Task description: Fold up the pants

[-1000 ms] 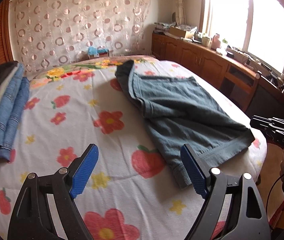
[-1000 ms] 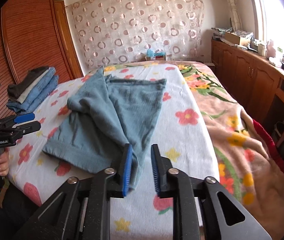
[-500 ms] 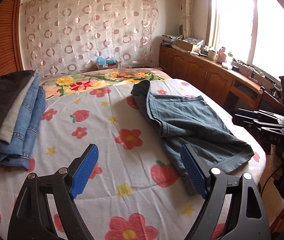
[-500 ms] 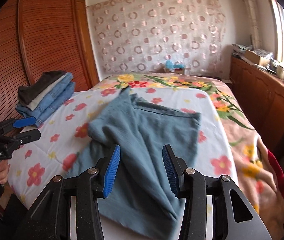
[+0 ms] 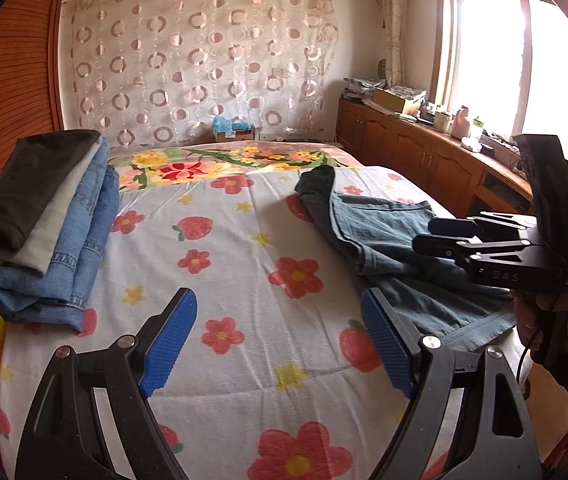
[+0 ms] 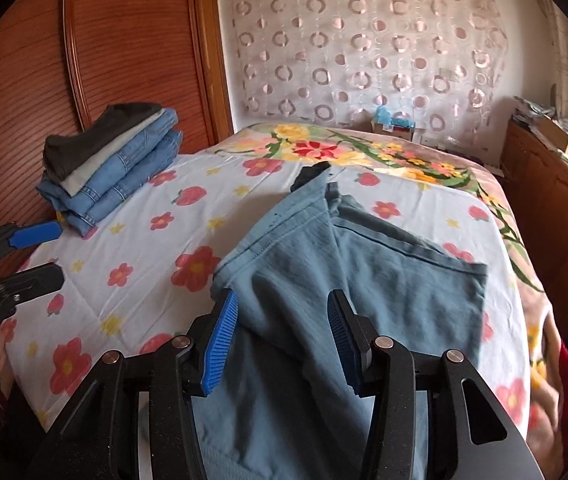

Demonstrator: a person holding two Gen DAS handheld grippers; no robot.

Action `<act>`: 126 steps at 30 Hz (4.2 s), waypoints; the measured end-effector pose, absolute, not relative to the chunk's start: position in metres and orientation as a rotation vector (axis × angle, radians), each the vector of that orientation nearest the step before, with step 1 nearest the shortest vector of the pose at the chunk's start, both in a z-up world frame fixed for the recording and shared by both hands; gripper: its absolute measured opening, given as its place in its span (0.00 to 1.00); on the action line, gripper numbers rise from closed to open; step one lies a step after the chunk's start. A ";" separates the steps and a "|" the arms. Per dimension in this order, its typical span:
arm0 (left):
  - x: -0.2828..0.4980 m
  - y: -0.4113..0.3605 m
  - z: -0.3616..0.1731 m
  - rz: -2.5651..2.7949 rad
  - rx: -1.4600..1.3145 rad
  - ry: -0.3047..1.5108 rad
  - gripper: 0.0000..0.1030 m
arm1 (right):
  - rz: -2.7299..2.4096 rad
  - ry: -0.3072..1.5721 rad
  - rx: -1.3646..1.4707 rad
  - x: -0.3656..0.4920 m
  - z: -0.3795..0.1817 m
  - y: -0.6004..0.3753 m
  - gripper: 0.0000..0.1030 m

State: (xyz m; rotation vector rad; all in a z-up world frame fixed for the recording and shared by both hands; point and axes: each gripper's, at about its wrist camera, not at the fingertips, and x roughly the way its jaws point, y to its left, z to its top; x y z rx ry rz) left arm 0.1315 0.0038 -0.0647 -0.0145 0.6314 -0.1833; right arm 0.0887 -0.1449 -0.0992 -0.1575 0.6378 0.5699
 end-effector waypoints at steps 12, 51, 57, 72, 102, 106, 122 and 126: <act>0.131 0.013 -0.068 -0.174 -0.041 0.634 0.82 | 0.681 0.734 -0.252 0.122 -0.109 -0.112 0.48; 0.134 -0.032 -0.102 -0.262 0.010 0.738 0.82 | 0.336 0.744 -0.125 0.199 -0.091 -0.171 0.35; 0.134 -0.035 -0.102 -0.268 0.027 0.743 0.82 | 0.235 0.813 -0.143 0.214 -0.103 -0.165 0.35; 0.134 -0.039 -0.105 -0.271 0.032 0.749 0.82 | 0.266 0.716 -0.080 0.219 -0.092 -0.192 0.04; 0.127 -0.072 -0.095 -0.371 0.043 0.760 0.82 | 0.334 0.686 -0.068 0.000 -0.105 -0.251 0.34; 0.126 -0.082 -0.100 -0.432 0.043 0.788 0.63 | 0.343 0.697 -0.030 -0.014 -0.110 -0.254 0.34; 0.116 -0.100 -0.118 -0.495 0.048 0.855 0.37 | 0.349 0.728 0.009 -0.023 -0.118 -0.244 0.20; 0.118 -0.099 -0.117 -0.484 0.057 0.848 0.21 | 0.355 0.716 -0.005 -0.025 -0.117 -0.242 0.12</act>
